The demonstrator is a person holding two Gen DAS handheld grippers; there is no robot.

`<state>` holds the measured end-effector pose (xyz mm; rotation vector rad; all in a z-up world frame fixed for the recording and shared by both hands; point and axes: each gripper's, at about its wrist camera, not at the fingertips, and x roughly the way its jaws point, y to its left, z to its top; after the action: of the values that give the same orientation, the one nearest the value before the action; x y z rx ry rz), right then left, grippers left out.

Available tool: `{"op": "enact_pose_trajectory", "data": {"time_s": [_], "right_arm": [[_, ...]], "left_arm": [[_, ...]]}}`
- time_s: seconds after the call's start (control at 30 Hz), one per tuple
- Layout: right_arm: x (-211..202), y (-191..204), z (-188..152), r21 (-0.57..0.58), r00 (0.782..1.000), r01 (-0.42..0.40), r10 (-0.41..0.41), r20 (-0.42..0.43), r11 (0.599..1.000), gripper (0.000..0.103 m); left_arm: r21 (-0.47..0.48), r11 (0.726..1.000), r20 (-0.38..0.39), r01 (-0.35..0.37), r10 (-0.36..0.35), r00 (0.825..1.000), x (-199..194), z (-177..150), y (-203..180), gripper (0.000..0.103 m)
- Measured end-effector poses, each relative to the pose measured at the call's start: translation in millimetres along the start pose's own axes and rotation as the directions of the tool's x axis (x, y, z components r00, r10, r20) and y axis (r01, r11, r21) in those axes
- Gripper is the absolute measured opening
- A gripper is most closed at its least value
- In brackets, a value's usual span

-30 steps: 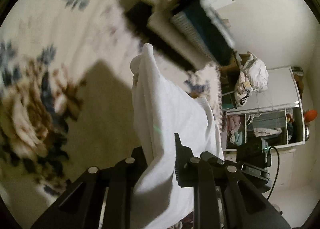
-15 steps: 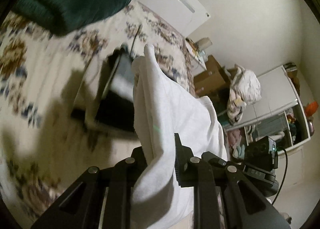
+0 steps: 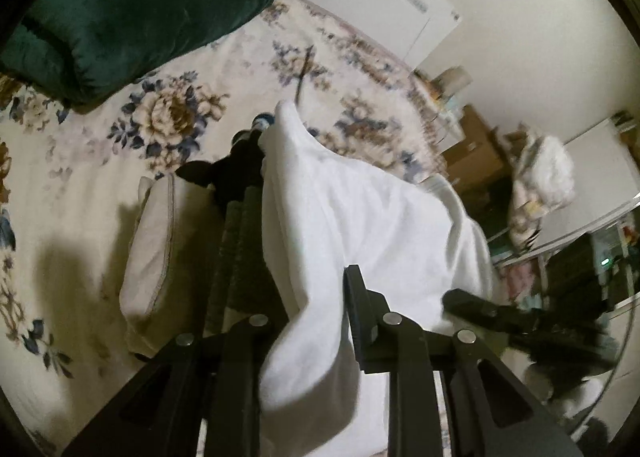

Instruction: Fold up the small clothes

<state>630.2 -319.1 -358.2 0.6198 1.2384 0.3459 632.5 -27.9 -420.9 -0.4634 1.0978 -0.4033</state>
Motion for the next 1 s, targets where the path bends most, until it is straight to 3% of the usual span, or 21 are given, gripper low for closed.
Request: {"op": "enact_pose_trajectory", "data": {"time_s": [0.1,0.17,0.27,0.33,0.37,0.43,0.5,0.53,0.6,0.77,0.87,1.0], "right_arm": [[10.3,0.4,-3.6,-0.052,0.998,0.055,-0.055,0.000,0.997,0.015],[10.9,3.3,-6.0,-0.071,0.995,0.096,-0.096,0.003,0.993,0.021],[1.7,8.3,-10.6,-0.090,0.982,0.186,-0.183,0.037,0.978,0.035],[-11.4,15.0,-17.2,-0.109,0.961,0.270,-0.261,0.087,0.957,0.056],[-17.9,19.5,-22.1,-0.121,0.940,0.334,-0.320,0.120,0.935,0.060],[-29.2,29.3,-35.8,-0.150,0.878,0.467,-0.436,0.199,0.871,0.079],[-37.1,34.9,-52.6,-0.157,0.807,0.577,-0.530,0.260,0.802,0.093],[-40.0,34.5,-59.3,-0.144,0.784,0.607,-0.559,0.272,0.782,0.099],[-46.8,33.5,-74.9,-0.120,0.742,0.654,-0.603,0.294,0.747,0.101],[-72.8,44.2,-107.3,-0.100,0.691,0.702,-0.641,0.336,0.705,0.103],[-97.9,64.3,-128.9,-0.091,0.647,0.737,-0.660,0.383,0.670,0.103],[-132.9,97.2,-154.5,-0.079,0.611,0.758,-0.663,0.432,0.647,0.103]], "left_arm": [[0.034,0.998,-0.003,-0.051,0.051,0.999,1.3,-2.7,-5.0,0.029],[0.060,0.989,0.003,-0.138,0.138,0.990,-0.8,-3.9,-12.8,0.035],[0.095,0.966,0.050,-0.239,0.236,0.971,-9.9,-6.7,-23.4,0.043],[0.111,0.951,0.088,-0.290,0.281,0.956,-16.9,-8.0,-27.9,0.059],[0.125,0.942,0.124,-0.311,0.297,0.947,-24.1,-11.1,-32.8,0.073],[0.149,0.927,0.193,-0.344,0.314,0.930,-39.1,-19.3,-42.5,0.080],[0.167,0.917,0.201,-0.362,0.328,0.923,-47.3,-24.6,-47.9,0.103],[0.170,0.913,0.204,-0.372,0.336,0.919,-50.0,-26.1,-49.2,0.103],[0.182,0.892,0.223,-0.415,0.373,0.901,-62.3,-34.9,-56.7,0.103],[0.204,0.871,0.230,-0.447,0.401,0.887,-87.5,-50.1,-73.3,0.103],[0.203,0.865,0.240,-0.459,0.411,0.880,-107.5,-57.2,-83.5,0.103],[0.205,0.864,0.261,-0.461,0.405,0.876,-141.4,-67.7,-103.9,0.103]]}}
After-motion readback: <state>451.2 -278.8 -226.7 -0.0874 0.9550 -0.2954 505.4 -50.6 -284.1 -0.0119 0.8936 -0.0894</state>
